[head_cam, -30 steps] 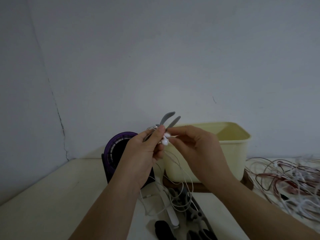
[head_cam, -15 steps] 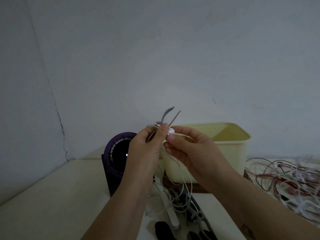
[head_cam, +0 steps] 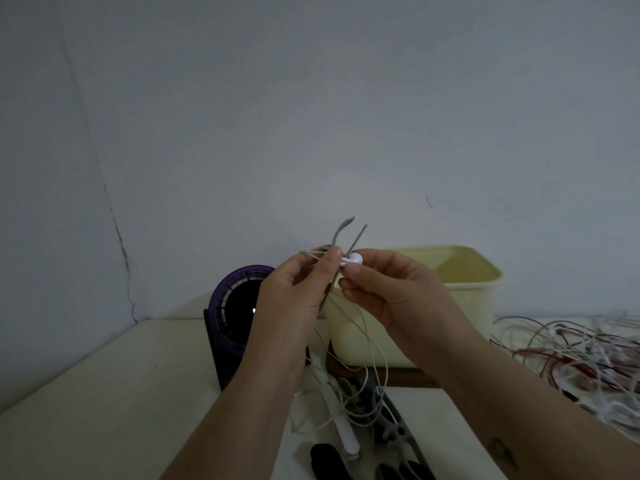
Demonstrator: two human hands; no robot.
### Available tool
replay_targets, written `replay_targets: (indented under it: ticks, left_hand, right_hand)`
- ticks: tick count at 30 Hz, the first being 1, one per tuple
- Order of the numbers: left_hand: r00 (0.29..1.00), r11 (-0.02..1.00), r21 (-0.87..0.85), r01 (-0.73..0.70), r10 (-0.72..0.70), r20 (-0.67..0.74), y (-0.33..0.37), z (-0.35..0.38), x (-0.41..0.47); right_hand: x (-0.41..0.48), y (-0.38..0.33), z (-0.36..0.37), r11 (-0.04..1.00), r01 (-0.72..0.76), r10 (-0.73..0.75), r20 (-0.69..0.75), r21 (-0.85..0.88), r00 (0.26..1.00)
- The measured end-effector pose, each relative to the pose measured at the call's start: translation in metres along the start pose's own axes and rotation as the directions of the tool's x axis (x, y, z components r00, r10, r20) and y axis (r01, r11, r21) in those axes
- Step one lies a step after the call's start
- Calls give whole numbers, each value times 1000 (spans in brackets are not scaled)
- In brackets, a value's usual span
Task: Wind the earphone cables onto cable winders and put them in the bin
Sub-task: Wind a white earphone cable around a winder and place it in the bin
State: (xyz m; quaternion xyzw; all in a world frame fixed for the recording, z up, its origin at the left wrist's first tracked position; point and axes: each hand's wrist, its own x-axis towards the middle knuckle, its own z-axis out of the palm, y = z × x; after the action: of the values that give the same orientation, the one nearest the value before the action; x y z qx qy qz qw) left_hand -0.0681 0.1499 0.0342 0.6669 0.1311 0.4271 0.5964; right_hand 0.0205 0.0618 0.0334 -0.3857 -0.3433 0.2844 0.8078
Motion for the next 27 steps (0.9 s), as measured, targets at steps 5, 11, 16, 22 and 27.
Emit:
replay_targets:
  ticks: [5,11,16,22,27]
  left_hand:
    - [1000,999,47,26,-27,11,3,-6,4]
    - [999,999,26,33,-32,-19,2,-5,5]
    - [998,1000,23,1,0,-55,1,-1,1]
    - [999,999,41,27,-29,28,6,-6,1]
    - [995,998,24,55,-57,81,9,-13,5]
  right_hand:
    - [1,-2,-2,999,-10,10,4,-39,1000]
    - [-1,0,1,984,-139,133,61,110,989]
    - [1,1,-1,983,-144,141,35,117,989]
    - [2,-5,-3,999,-41,40,47,14,998]
    - [2,-9,-5,996,7,-2,54,-90,999]
